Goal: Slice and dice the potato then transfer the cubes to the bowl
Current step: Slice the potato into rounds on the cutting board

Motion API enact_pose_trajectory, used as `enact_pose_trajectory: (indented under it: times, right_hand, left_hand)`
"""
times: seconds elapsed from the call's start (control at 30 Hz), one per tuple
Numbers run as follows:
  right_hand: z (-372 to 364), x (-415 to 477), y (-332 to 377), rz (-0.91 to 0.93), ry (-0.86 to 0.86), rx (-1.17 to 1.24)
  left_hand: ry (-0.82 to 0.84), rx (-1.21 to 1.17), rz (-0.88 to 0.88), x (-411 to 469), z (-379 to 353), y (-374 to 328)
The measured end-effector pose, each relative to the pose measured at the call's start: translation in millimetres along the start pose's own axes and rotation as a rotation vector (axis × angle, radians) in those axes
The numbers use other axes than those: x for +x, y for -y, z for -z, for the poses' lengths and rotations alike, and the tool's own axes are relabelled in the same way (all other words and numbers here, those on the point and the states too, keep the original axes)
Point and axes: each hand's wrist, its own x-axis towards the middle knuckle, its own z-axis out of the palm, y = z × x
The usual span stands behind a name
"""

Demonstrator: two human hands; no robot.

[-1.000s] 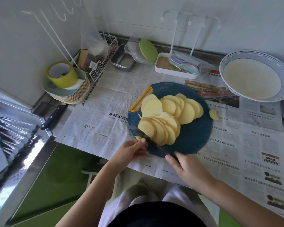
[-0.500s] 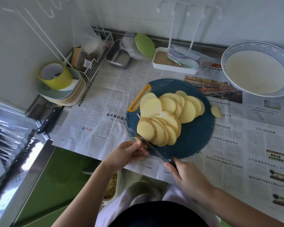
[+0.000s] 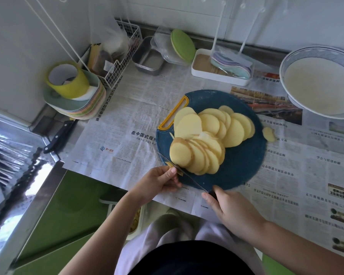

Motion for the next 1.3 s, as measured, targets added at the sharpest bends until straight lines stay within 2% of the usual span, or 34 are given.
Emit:
enact_pose_trajectory:
  times: [0.6,0.8,1.3]
  right_hand:
    - [9.8,16.8,17.5,-0.067,0.129,-0.015]
    - [-0.1,26.6,16.9,-0.075,0.109,-0.051]
    - [-14.1,51.9,18.1,-0.049,0.094,0.049]
  left_hand:
    - [0.007,-0.029,0.004,1.0,1.4,1.1]
    - [0.011,-0.055,0.001,0.8,0.5,0.5]
    - [-0.004,-0.019,0.003,-0.7,-1.4,-0.2]
